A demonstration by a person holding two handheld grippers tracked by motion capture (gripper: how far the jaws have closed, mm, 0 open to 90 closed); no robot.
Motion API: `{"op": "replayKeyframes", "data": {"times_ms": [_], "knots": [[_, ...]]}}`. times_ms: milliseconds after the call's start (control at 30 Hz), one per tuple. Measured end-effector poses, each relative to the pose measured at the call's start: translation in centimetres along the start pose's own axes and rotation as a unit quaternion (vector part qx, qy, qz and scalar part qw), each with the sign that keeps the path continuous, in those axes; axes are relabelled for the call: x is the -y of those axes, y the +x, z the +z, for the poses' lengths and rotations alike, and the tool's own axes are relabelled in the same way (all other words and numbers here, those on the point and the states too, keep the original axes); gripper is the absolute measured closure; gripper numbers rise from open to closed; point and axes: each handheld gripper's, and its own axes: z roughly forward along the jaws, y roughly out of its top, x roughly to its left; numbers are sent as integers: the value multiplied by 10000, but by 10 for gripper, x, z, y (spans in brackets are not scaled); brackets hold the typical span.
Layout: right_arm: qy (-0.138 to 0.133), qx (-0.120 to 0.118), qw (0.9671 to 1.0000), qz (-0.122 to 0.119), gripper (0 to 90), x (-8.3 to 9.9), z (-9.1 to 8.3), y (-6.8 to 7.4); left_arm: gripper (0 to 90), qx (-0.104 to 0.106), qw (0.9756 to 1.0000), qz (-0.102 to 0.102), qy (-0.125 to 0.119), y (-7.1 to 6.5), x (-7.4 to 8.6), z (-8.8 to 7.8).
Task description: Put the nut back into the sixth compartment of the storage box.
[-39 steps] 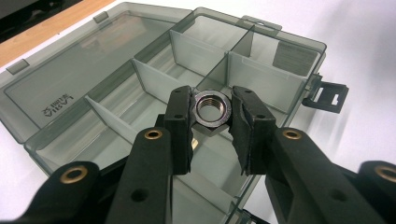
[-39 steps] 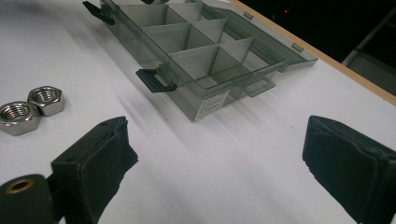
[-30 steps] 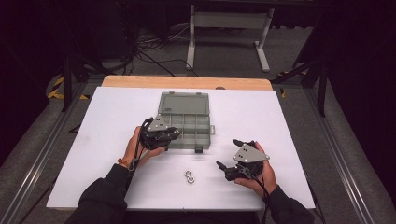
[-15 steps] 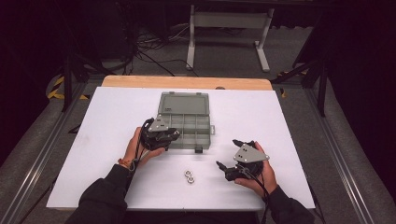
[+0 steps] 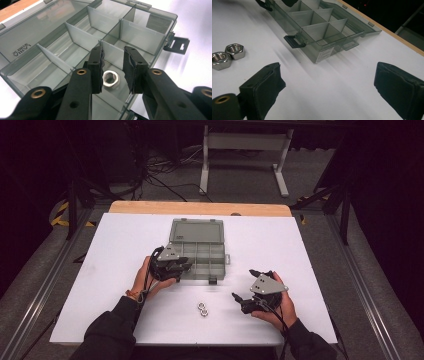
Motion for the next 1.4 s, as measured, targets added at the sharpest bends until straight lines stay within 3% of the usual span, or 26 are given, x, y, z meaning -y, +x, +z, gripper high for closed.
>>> {"op": "replayKeyframes", "data": {"times_ms": [267, 533, 800, 933, 1100, 1400], "knots": [[-4, 22, 10000, -17, 81, 0, -1, 0, 687, 91, 9997, 151, -180, -6, -2, -11], [-12, 33, 10000, -31, 81, -1, -2, -1, 652, 218, 9985, 442, -221, -26, -1, -22], [-9, 39, 10000, -44, 81, -1, -2, 1, 467, 434, 9952, 817, -314, -54, -1, -36], [-9, 41, 10000, -41, 81, -1, -2, 1, 367, 465, 9951, 820, -297, -62, 0, -37], [-9, 38, 10000, -38, 81, -1, -2, 1, 173, 509, 9966, 631, -164, -72, 5, -31], [1, 26, 10000, -36, 81, -1, -2, 1, 133, 684, 9953, 642, 237, -80, 16, -14]]}}
